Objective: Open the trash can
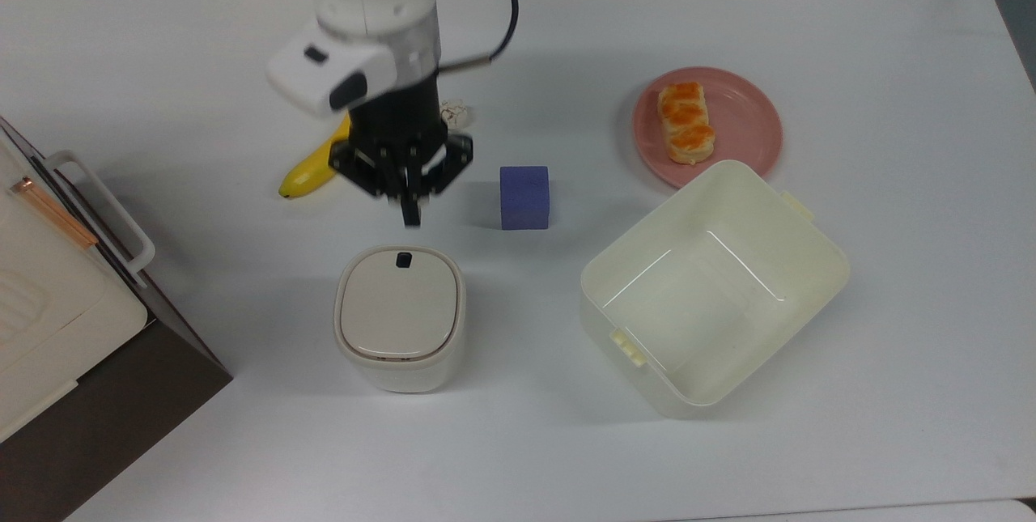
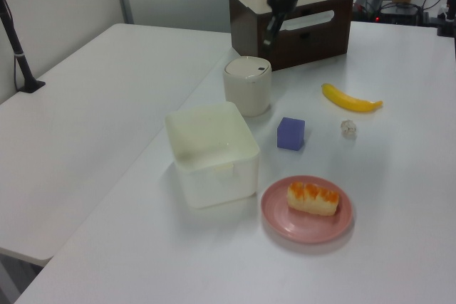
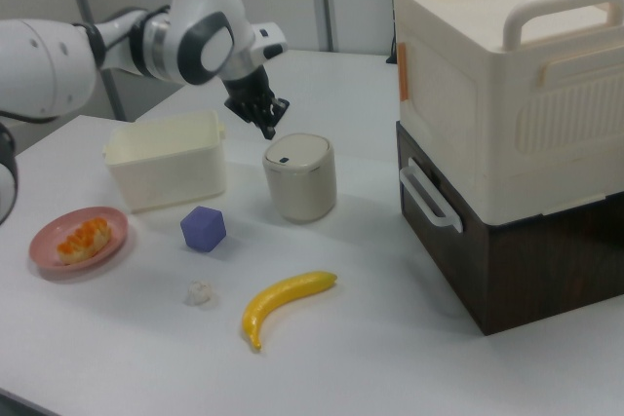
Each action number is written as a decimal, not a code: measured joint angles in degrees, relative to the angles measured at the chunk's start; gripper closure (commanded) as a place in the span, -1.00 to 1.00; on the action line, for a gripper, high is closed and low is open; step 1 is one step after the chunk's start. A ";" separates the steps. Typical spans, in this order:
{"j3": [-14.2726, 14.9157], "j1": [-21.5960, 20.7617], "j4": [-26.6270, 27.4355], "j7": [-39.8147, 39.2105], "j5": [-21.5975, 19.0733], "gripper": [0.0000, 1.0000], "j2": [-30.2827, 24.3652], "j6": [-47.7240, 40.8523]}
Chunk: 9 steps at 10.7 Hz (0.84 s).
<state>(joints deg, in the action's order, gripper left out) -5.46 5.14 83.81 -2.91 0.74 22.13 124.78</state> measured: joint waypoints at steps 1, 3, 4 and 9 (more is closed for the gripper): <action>0.00 -0.07 -0.66 0.00 0.07 1.00 2.35 2.11; -0.02 -0.36 -1.10 1.32 2.08 1.00 6.48 5.54; -0.09 -0.58 -1.99 2.80 4.10 1.00 7.33 6.72; -0.08 -0.85 -3.89 4.36 5.86 0.99 6.49 6.19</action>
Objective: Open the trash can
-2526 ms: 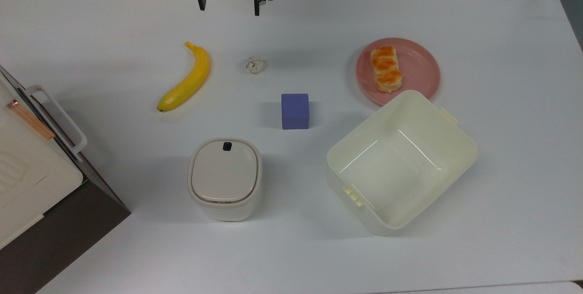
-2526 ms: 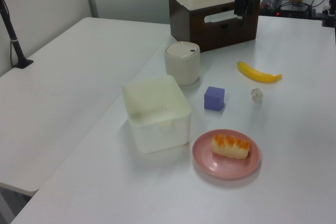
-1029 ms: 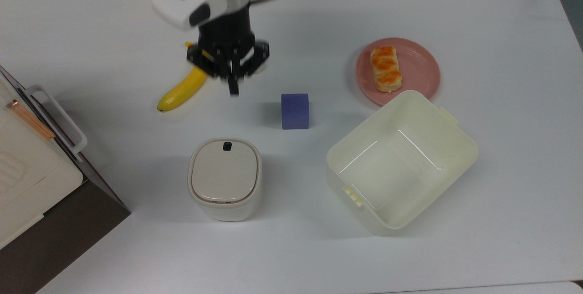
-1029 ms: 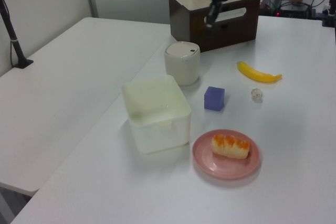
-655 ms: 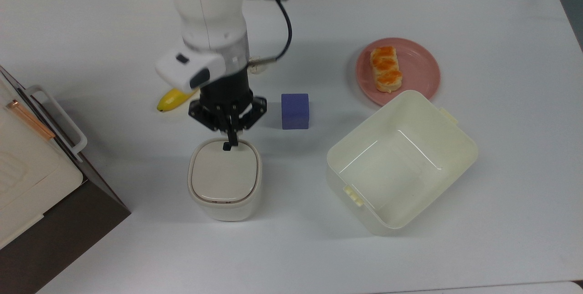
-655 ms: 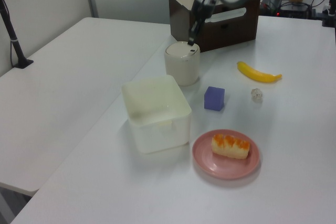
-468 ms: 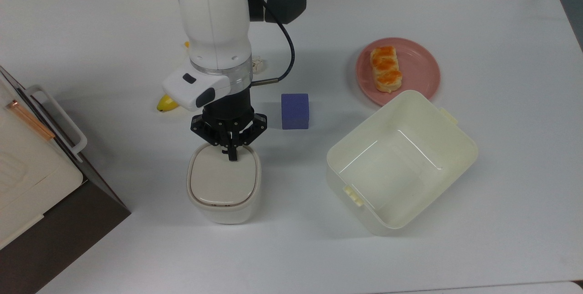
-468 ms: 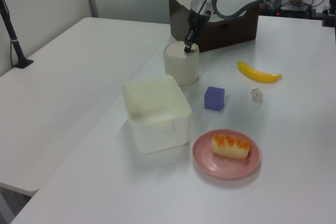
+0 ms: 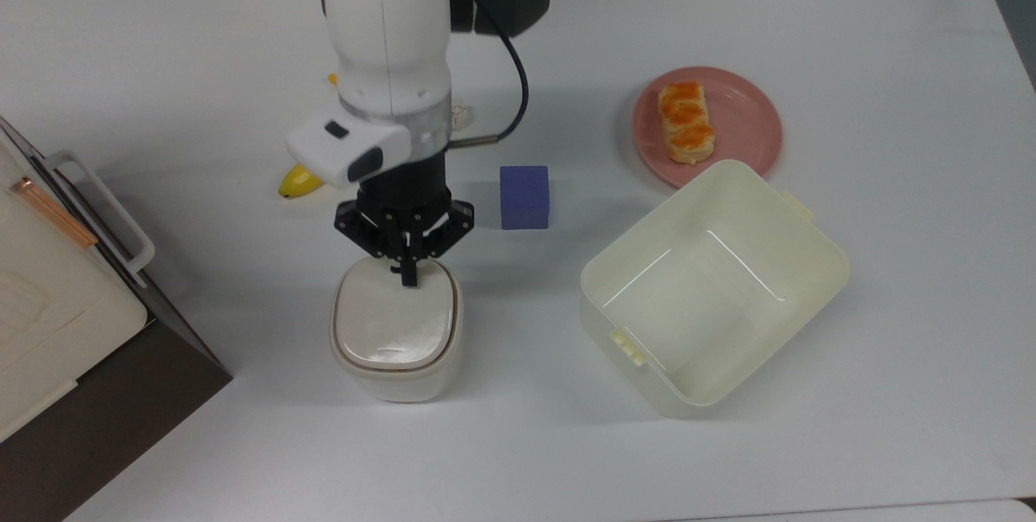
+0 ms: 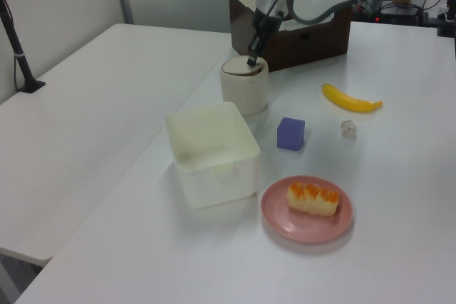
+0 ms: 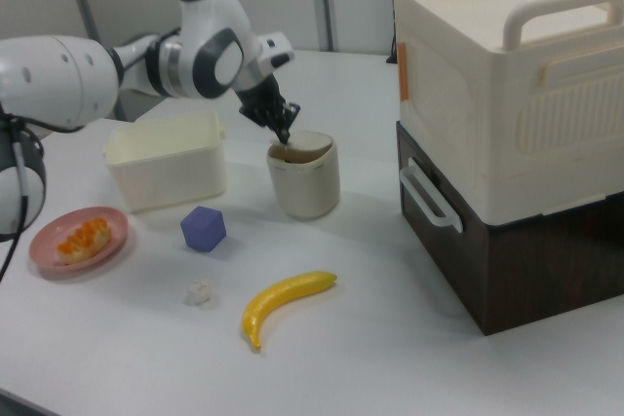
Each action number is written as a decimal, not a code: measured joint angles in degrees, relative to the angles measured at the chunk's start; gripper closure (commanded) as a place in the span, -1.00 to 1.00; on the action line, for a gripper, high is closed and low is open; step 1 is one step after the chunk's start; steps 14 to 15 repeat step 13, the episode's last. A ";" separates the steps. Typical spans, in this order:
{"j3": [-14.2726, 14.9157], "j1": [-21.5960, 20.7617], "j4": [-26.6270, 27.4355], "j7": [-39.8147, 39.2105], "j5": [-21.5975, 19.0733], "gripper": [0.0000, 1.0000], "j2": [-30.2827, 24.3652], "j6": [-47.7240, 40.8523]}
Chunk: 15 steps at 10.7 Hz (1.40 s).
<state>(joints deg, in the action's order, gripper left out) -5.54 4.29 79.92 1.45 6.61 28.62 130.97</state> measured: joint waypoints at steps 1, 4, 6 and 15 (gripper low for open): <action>0.02 0.03 -0.64 0.05 0.00 0.91 -2.35 -3.93; 0.78 -0.07 -0.82 0.16 -1.88 0.01 -12.28 -21.26; 1.71 -0.18 -0.47 0.04 -3.79 -1.00 -17.55 -31.60; 1.98 -1.35 5.11 0.08 -3.97 -1.00 -23.49 -37.75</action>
